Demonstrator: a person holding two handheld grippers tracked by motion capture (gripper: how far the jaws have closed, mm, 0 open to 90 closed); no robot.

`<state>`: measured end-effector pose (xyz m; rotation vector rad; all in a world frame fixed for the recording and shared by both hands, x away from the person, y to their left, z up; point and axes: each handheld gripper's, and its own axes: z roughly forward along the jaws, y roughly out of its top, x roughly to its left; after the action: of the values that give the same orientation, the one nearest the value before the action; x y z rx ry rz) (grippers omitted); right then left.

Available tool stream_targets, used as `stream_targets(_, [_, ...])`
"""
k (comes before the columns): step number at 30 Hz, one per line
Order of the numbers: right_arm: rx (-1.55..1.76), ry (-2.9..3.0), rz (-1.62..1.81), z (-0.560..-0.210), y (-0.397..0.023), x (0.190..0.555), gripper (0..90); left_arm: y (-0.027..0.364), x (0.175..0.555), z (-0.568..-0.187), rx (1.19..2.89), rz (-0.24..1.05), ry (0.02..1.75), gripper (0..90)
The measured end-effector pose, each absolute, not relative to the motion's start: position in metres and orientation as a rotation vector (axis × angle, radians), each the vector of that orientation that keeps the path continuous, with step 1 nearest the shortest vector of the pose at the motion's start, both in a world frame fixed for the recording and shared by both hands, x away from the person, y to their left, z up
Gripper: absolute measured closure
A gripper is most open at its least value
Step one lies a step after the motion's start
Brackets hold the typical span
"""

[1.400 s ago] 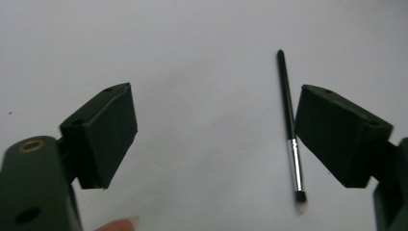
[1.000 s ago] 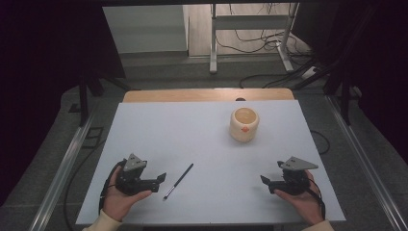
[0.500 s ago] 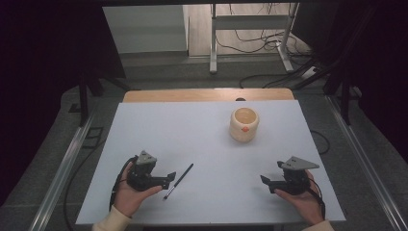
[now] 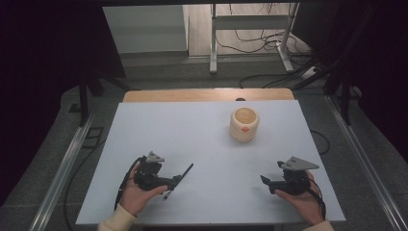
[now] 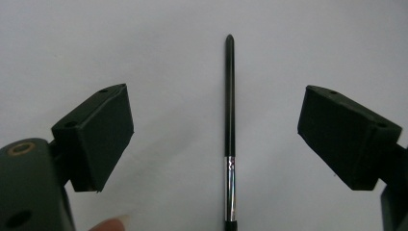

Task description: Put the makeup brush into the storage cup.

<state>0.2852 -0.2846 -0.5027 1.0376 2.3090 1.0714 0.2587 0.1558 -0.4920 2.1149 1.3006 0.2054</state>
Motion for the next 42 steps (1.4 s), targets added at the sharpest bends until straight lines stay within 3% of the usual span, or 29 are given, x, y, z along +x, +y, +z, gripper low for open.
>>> stream_targets(27, [1.037,2.306,1.055,-0.503,-0.285,0.285,15.1,0.14,0.263,-0.521,2.31,0.1,1.318,16.1])
stream_targets(34, [1.043,2.305,1.046,-0.503,-0.285,0.286,15.3,0.138,0.262,-0.522,2.35,0.138,1.296,21.9])
stream_targets(37, [1.043,2.303,1.045,-0.503,-0.285,0.286,15.3,0.135,0.26,-0.522,2.398,0.203,1.274,27.9])
stream_targets(42, [1.052,2.301,1.049,-0.503,-0.285,0.286,15.4,0.131,0.258,-0.519,2.432,0.189,1.227,41.2])
